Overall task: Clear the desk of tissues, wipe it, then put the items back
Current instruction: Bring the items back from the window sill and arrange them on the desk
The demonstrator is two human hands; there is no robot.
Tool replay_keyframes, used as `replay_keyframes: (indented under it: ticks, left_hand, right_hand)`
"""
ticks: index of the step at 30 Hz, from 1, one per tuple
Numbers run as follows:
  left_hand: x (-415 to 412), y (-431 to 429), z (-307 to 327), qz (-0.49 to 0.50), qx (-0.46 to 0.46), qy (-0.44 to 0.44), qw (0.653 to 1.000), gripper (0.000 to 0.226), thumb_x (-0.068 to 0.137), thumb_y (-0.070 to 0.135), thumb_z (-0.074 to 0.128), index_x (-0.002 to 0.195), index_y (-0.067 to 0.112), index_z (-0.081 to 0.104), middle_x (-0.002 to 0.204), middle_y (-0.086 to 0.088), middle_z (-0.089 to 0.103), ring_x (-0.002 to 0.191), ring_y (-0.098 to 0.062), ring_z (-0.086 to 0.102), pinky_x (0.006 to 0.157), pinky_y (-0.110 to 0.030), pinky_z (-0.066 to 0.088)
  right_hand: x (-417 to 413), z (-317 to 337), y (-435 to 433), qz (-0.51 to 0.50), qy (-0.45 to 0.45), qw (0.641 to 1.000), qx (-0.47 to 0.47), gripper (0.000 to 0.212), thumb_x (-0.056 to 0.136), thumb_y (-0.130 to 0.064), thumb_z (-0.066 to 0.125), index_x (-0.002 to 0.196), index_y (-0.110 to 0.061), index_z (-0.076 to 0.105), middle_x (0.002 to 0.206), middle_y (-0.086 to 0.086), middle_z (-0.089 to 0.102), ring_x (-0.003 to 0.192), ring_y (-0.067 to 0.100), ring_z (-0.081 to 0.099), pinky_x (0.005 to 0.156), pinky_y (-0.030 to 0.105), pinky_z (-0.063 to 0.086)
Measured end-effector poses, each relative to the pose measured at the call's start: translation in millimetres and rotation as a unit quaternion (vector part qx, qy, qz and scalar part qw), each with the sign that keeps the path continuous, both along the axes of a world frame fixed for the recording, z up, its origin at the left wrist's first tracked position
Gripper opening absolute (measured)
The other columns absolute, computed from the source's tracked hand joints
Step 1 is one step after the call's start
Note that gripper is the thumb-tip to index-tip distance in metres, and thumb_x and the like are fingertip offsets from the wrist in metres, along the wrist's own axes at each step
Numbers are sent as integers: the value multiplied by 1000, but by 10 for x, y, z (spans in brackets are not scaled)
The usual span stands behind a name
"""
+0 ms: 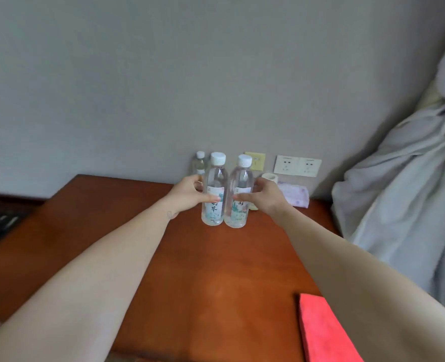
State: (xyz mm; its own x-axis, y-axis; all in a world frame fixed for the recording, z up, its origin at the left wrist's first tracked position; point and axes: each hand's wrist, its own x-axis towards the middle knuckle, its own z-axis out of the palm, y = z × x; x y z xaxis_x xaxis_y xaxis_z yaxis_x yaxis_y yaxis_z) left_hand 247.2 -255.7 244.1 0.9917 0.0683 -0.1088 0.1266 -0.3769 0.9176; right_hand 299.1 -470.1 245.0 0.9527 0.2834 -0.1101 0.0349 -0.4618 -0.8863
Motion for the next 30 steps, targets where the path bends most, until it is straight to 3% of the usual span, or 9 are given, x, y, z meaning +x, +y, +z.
replay_keyframes:
  ticks: [5, 11, 14, 21, 30]
  left_hand:
    - [499, 435, -288, 45, -11, 31, 998, 59, 67, 19, 89, 116, 24, 57, 117, 6, 70, 110, -12, 65, 103, -41, 48]
    - [1158, 803, -665, 65, -9, 55, 996, 64, 62, 18, 89, 118, 22, 58, 119, 4, 69, 110, -14, 66, 102, -45, 49]
    - [1455, 919, -851, 65, 11, 70, 995, 62, 67, 20, 87, 122, 25, 58, 120, 7, 66, 106, -12, 67, 101, -43, 49]
    - [1985, 1163, -1296, 73, 30, 93, 993, 60, 70, 20, 86, 122, 31, 59, 119, 10, 65, 105, -13, 66, 99, -42, 50]
    - [2367, 1207, -1651, 97, 48, 108, 988, 66, 67, 16, 86, 126, 28, 58, 122, 11, 65, 113, -14, 61, 99, -38, 49]
  right_hand:
    - [569, -169, 472, 17, 15, 999, -30, 49, 69, -29, 86, 109, -17, 60, 101, -1, 68, 96, 16, 64, 87, 34, 52]
    - [1186, -488, 895, 24, 32, 998, -58, 44, 71, -31, 84, 103, -19, 55, 89, -8, 59, 90, 15, 58, 66, 24, 39]
    - [1465, -684, 1032, 12, 39, 997, -64, 46, 71, -30, 84, 106, -19, 55, 98, -4, 63, 94, 17, 58, 62, 21, 38]
    - [1980, -1112, 1320, 1, 56, 994, -95, 56, 69, -31, 84, 116, -19, 54, 108, 0, 66, 104, 22, 61, 91, 42, 51]
    - [2239, -1475, 1486, -26, 60, 991, -116, 52, 75, -27, 77, 119, -17, 51, 109, 2, 66, 103, 24, 59, 87, 40, 52]
